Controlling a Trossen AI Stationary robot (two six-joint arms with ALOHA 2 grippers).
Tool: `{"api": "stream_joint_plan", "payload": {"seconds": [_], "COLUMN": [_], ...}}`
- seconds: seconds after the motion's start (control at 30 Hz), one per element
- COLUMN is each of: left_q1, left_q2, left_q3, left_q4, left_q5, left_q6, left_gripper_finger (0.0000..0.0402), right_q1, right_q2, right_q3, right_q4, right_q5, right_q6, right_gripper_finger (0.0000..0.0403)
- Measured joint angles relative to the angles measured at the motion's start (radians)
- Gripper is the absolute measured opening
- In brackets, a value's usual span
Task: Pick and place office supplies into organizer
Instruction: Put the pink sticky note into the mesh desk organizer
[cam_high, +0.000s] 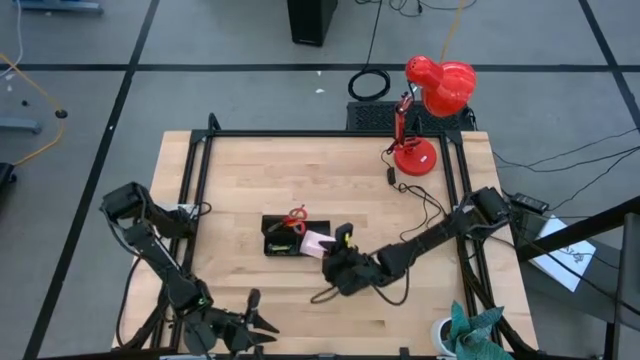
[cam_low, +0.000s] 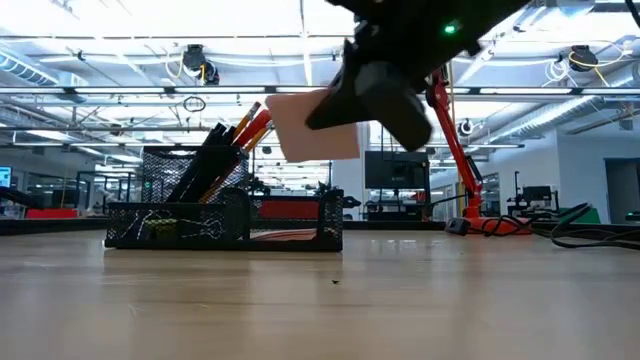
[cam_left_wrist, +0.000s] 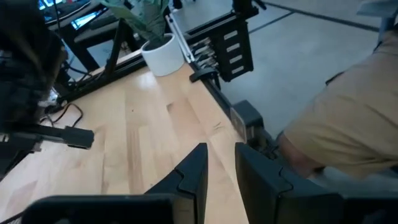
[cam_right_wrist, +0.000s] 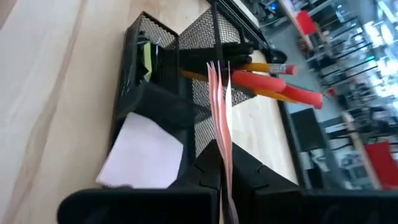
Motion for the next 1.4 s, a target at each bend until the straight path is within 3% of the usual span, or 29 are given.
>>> {"api": "stream_joint_plan", "payload": {"seconds": [0.2,0.37,0.63,0.77,0.97,1.13,1.4], "left_q1": [-0.004,-0.004,-0.004,-0.004,-0.004,-0.004,-0.004], "left_q2": [0.0,0.0,-0.001,-0.001,-0.001,-0.002,-0.002], "left_q3": [0.0,0.0,0.0,0.001,0.001,0.002,0.002], "left_q4": [-0.033,-0.068,-0.077,-0.076,-0.076,-0.083,-0.096], "left_q5": [-0.004,-0.004,-0.004,-0.004,-0.004,-0.004,-0.004], "left_q6": [-0.009,-0.039,-0.049,-0.049,-0.049,-0.048,-0.062], "left_gripper_finger": [0.0088,0.0088,0.0088,0.0088,0.0088,0.0088,0.0088], "right_q1": [-0.044,-0.077,-0.133,-0.158,-0.174,-0.174,-0.172], "right_q2": [-0.002,-0.003,0.004,0.037,0.103,0.134,0.163], "right_q3": [0.0,0.001,0.001,0.001,0.002,0.002,0.004], "right_q4": [0.024,0.05,0.06,0.091,0.113,0.131,0.168], "right_q5": [-0.056,-0.177,-0.207,-0.281,-0.276,-0.174,-0.172], "right_q6": [-0.058,-0.122,-0.14,-0.168,-0.211,-0.267,-0.315], "right_gripper_finger": [0.0,0.0,0.0,0.0,0.0,0.0,0.0]}}
